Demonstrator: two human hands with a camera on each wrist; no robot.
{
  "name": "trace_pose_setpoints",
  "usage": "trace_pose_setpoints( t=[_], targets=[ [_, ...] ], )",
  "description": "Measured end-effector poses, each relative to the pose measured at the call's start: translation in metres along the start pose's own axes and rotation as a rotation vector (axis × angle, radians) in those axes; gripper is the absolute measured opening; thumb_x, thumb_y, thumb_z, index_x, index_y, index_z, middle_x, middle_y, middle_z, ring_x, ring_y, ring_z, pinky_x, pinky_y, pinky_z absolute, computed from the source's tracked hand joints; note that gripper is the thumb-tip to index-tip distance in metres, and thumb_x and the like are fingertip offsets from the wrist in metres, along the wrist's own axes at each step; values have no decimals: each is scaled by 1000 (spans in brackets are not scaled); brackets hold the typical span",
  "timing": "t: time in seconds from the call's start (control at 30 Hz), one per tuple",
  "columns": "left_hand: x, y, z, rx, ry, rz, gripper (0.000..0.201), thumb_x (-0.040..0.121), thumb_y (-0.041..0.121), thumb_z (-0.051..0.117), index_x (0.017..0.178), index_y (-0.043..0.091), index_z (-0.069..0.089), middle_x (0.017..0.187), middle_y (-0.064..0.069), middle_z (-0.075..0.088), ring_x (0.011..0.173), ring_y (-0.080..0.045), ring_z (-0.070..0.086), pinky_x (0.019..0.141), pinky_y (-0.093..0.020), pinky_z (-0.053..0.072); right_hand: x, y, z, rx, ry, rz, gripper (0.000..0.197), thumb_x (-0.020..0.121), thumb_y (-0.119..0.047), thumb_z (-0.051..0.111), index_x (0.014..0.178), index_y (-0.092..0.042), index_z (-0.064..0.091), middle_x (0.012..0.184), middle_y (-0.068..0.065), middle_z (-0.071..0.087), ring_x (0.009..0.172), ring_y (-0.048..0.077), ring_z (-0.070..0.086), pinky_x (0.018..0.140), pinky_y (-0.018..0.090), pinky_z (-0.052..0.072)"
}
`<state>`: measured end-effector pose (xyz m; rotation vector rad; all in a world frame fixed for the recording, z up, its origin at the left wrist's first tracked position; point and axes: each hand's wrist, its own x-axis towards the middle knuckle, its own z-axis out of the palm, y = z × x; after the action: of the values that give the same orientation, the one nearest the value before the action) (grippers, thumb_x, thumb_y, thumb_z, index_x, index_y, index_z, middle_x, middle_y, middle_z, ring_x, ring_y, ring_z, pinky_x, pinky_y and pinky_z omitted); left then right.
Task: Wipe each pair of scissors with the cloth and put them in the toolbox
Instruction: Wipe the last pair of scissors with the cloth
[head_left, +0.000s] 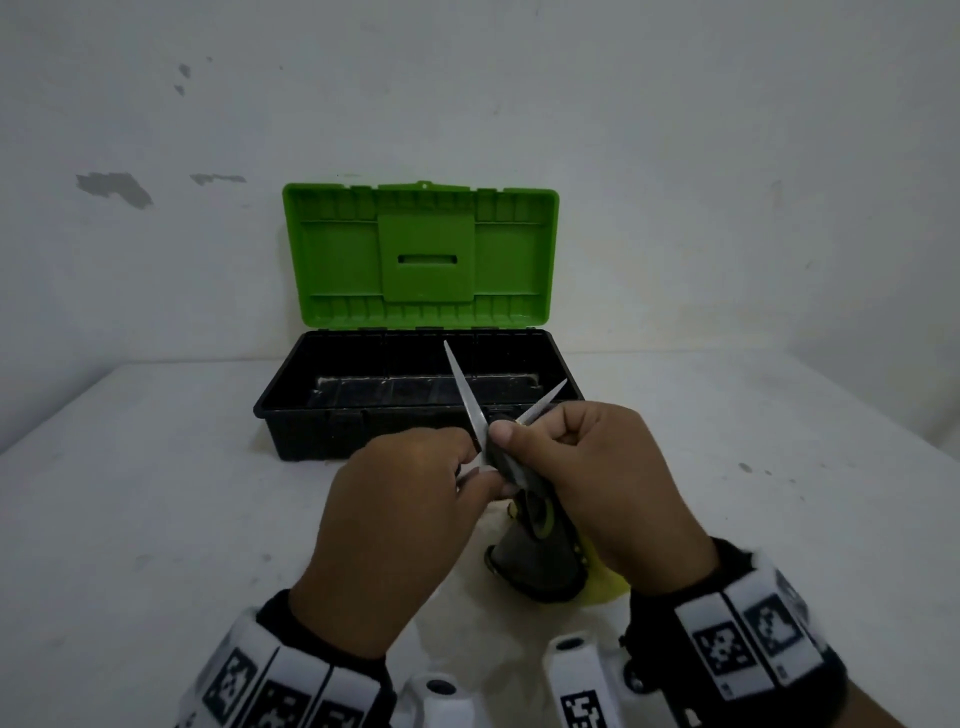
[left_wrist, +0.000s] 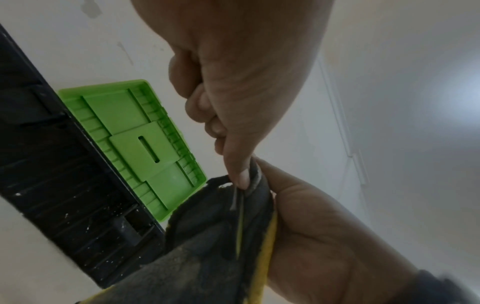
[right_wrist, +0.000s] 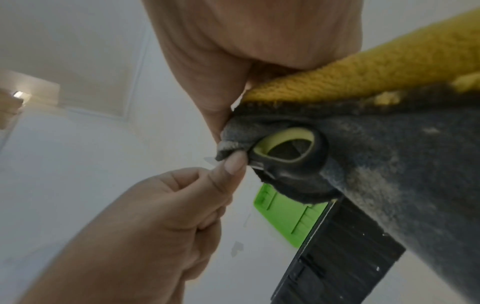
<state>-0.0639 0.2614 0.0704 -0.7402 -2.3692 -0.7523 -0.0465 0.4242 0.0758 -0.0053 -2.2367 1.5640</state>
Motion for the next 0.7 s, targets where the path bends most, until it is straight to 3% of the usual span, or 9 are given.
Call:
trace_pose_setpoints(
  t=[0.1, 0.17, 0.27, 0.4, 0.47, 0.53, 0.6, 0.7],
  targets=[
    [-4, 0, -4, -21, 0, 30, 35, 78, 52, 63, 59, 27, 48, 52, 15, 38, 44, -3, 37, 43, -17, 31, -1, 1, -3, 89, -25, 54, 42, 79, -36, 82, 64, 0, 66, 64, 26, 66, 53, 25, 58, 55, 40, 53],
    [-5, 1, -5, -11, 4, 46, 35, 76, 52, 66, 59, 25, 51, 52, 15, 39, 45, -3, 36, 44, -16, 30, 0, -1, -6, 91, -16, 63, 43, 79, -36, 82, 60, -3, 64, 58, 20, 63, 52, 24, 56, 53, 40, 52],
    [-3, 1, -8, 15, 5, 60, 39, 76, 54, 65, 57, 25, 48, 52, 14, 32, 45, -4, 32, 43, -17, 28, 9, 1, -13, 107, 88, 79, 40, 79, -33, 83, 53, -12, 61, 50, 5, 58, 48, 15, 51, 51, 25, 46],
    [-2, -2, -7, 0, -9, 41, 41, 74, 58, 66, 57, 30, 41, 48, 16, 25, 43, -2, 31, 43, -16, 26, 23, 7, -29, 130, 181, 113, 41, 80, -31, 82, 55, -6, 61, 56, 9, 57, 52, 16, 49, 56, 30, 45],
    [-2, -7, -7, -23, -22, 29, 44, 75, 60, 68, 57, 33, 39, 46, 17, 27, 42, 0, 32, 45, -14, 25, 23, 9, -38, 136, 199, 102, 43, 82, -33, 80, 58, -3, 62, 58, 9, 56, 54, 16, 48, 54, 28, 44],
    [0, -12, -9, -42, -39, -9, 46, 72, 62, 70, 54, 28, 43, 43, 14, 34, 40, -5, 37, 43, -14, 27, 17, 9, -47, 131, 154, 60, 43, 83, -35, 77, 62, 0, 61, 59, 10, 56, 55, 16, 48, 50, 20, 42],
    [5, -16, -14, -71, -49, -53, 46, 69, 60, 72, 51, 25, 49, 41, 10, 39, 42, -11, 43, 42, -17, 33, 7, 9, -51, 114, 24, 33, 39, 78, -38, 75, 61, -7, 59, 60, 11, 56, 56, 16, 49, 50, 16, 41],
    [19, -20, -20, -91, -102, -68, 44, 68, 61, 74, 55, 22, 59, 42, 6, 43, 47, -6, 47, 47, -18, 38, -8, 13, -45, 192, -208, 50, 24, 70, -30, 76, 61, -11, 64, 67, 4, 70, 63, 13, 63, 60, 15, 48]
  ],
)
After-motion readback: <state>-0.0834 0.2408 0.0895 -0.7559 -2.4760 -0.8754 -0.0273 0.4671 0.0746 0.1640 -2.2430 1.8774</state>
